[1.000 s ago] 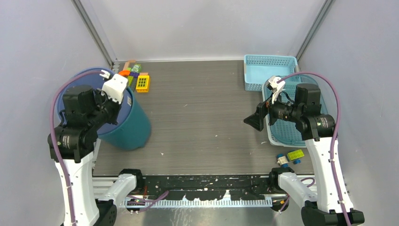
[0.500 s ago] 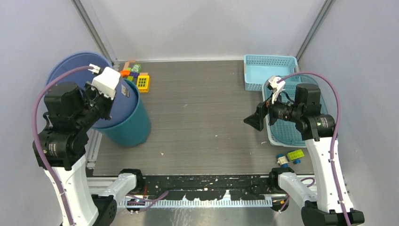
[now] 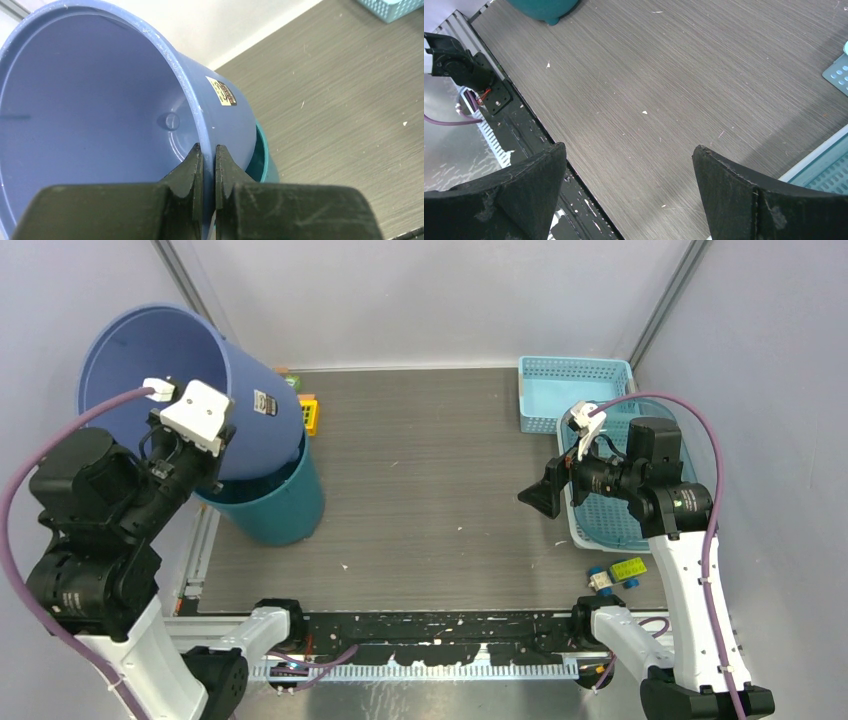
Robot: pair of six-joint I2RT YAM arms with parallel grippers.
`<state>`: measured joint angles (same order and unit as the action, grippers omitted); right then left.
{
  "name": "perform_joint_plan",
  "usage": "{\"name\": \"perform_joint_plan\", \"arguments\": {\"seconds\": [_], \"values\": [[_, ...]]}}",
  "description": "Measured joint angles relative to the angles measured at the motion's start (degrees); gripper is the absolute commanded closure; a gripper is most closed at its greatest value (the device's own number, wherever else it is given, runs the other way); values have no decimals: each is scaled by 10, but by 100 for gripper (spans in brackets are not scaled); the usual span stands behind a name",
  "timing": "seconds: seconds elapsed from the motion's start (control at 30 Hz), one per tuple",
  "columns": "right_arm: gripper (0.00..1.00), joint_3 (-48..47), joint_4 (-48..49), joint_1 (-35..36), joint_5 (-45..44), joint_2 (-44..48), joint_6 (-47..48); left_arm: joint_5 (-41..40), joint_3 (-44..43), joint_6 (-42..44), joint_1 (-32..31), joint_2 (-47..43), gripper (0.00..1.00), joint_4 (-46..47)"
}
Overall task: Turn the large container upside down
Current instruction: Pick up the container from the container.
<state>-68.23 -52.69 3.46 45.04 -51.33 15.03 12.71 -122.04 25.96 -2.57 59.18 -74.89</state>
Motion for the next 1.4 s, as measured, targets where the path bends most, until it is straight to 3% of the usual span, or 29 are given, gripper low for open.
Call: {"name": "perform_joint_plan", "arguments": {"seconds": [0.37,0.63,1.1,1.4], "values": [[0,0,0,2,0,7,0,64,-118,-19,0,34,100,5],[0,0,0,2,-2,12,0,161,-162,-54,7,53,100,16],[0,-45,35,2,-85,14,-42,410,-96,-150,11,106,100,122],[0,-130,78,2,-190,-29,-82,434,-25,-195,-27,180,100,240]]}}
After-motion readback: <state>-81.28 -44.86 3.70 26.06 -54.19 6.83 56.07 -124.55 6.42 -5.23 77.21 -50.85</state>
